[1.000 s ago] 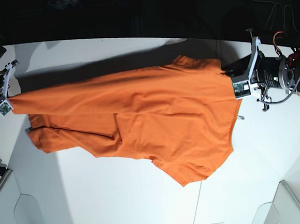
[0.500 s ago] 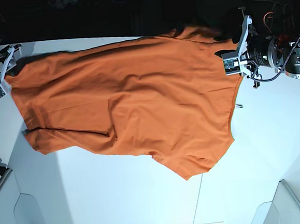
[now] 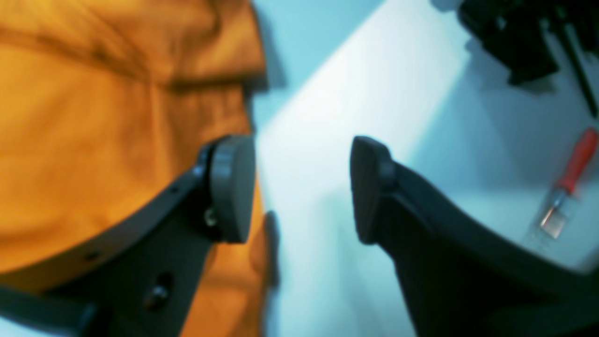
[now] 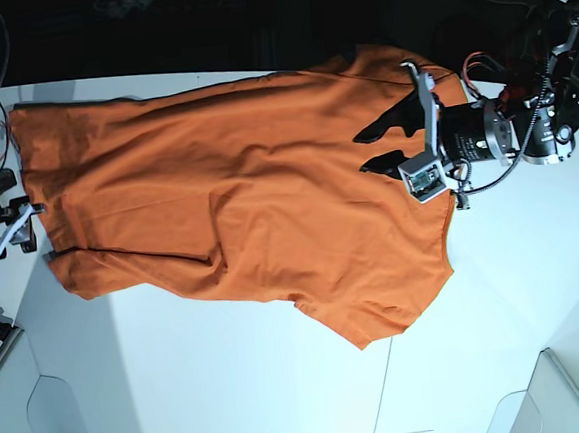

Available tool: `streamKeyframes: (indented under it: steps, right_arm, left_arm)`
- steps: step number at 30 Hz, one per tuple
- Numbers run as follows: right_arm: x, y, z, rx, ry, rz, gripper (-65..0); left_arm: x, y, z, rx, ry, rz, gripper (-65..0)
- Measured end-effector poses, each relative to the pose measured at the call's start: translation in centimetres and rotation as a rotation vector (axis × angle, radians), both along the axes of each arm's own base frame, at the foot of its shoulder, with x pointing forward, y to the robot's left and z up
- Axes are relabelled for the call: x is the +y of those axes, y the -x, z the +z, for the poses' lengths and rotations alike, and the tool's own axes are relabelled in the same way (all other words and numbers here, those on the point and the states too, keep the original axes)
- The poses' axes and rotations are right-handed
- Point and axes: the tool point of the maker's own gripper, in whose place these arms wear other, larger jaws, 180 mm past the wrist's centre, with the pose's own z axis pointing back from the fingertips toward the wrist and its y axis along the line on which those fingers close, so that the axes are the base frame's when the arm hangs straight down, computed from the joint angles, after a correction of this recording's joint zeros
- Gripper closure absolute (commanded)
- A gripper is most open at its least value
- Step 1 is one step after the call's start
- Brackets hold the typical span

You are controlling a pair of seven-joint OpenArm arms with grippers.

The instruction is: Layout the t-shirt on the table in an organized manner, then fold the t-shirt properly

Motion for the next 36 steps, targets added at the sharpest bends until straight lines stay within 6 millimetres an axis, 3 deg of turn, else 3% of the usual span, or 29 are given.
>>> streamKeyframes:
  steps: [4, 7, 9, 11, 13, 14, 15, 20, 22, 27, 33, 36]
  right_arm:
    - [1.6, -1.6, -0.4, -0.001, -0.071, 0.043, -31.9]
    - [2.4, -2.2, -0.9, 0.03, -0.057, 0.075, -31.9]
    - [4.0, -3.1, -1.1, 0.037, -0.055, 0.123, -31.6]
    - [6.2, -4.2, -0.9, 0.029, -0.055, 0.187, -23.7]
    - [8.1, -4.8, -0.9, 0.029, -0.048, 0.242, -9.4]
    - [8.8, -4.9, -1.0, 0.032, -0.038, 0.263, -2.3]
    - [9.3, -5.0, -1.3, 0.041, -0.014, 0.28, 0.0]
    - [13.6, -4.1, -3.7, 0.092, -0.008, 0.395, 0.0]
    - [14.3, -3.8, -4.9, 0.108, -0.018, 0.407, 0.0]
    - [12.0, -3.4, -6.6, 0.137, -0.016, 0.364, 0.0]
    - [10.2, -2.2, -6.8, 0.166, -0.052, 0.332, 0.0]
    - [10.1, -0.5, -7.1, 0.2, -0.09, 0.331, 0.0]
  left_arm:
    - [-4.1, 0.6, -0.2, 0.019, 0.11, -0.014, -26.0]
    - [-6.5, 1.3, -2.0, 0.039, 0.115, -0.036, -26.0]
    - [-7.7, 1.2, -3.7, 0.069, 0.101, -0.025, -26.0]
    - [-8.2, 0.5, -5.5, 0.102, 0.08, 0.016, -26.0]
    - [-8.0, 0.1, -7.0, 0.142, 0.072, 0.057, -25.8]
    - [-7.8, 0.2, -7.7, 0.163, 0.067, 0.068, -25.3]
    - [-7.4, 0.4, -8.5, 0.186, 0.054, 0.076, -25.3]
    - [-5.2, -0.6, -10.1, 0.198, 0.015, 0.134, -24.6]
    - [-3.5, -1.3, -10.5, 0.202, 0.003, 0.174, -19.2]
    - [0.9, -3.6, -11.3, 0.202, -0.037, 0.24, -16.3]
    - [5.8, -10.3, -11.5, 0.153, -0.113, 0.345, -16.3]
    - [6.8, -12.8, -10.9, 0.132, -0.132, 0.332, -16.3]
